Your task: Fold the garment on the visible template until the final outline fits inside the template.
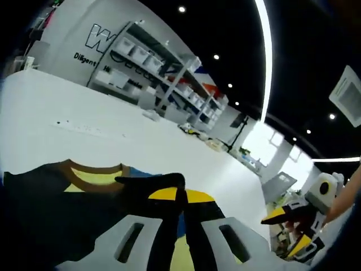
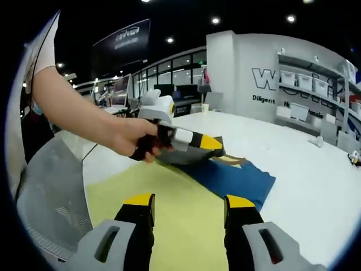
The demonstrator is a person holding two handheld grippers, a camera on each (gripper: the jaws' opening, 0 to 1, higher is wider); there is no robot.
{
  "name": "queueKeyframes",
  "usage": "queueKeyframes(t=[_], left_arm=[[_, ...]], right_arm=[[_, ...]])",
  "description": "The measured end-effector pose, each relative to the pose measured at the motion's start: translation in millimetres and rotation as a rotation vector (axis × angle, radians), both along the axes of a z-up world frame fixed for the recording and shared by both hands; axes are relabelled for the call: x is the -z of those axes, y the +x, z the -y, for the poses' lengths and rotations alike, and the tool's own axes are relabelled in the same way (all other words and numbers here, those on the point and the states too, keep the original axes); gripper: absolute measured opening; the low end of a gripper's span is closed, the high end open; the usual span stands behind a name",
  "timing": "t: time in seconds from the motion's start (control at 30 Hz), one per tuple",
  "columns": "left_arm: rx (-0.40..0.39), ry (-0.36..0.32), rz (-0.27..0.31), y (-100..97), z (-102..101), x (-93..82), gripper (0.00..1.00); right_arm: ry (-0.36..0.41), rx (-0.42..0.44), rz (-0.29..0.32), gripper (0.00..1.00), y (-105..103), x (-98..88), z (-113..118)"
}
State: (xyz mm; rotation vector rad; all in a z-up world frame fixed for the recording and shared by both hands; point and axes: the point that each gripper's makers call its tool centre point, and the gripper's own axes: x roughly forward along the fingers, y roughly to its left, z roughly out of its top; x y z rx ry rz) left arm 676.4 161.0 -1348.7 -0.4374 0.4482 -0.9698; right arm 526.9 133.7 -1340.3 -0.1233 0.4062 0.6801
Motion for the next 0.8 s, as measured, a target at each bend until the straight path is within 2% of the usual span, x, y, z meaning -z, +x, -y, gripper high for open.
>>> queueKeyframes(t=[0.23, 0.57, 0.7, 0.8], left_arm=[[0.048, 0.024, -0.038, -14.7, 12, 19.6, 0.01], [0.01, 0.012, -0.11, -14.2, 26, 38.3, 0.02], [0.025, -0.001, -0.128, -26.6, 31, 36.4, 0.19], [0.048, -0.006, -0.117, -37.5, 34, 30.4, 0.21]], right_arm=[[0.002, 0.004, -0.014, 0.45, 3, 3.6, 0], [0.004, 0.013, -0.04, 0.44, 3, 7.2, 9], [0.002, 0.009, -0.05, 0.44, 5, 8.8, 10], [0.007, -0.001, -0.054, 0.45, 7, 9.0, 7]])
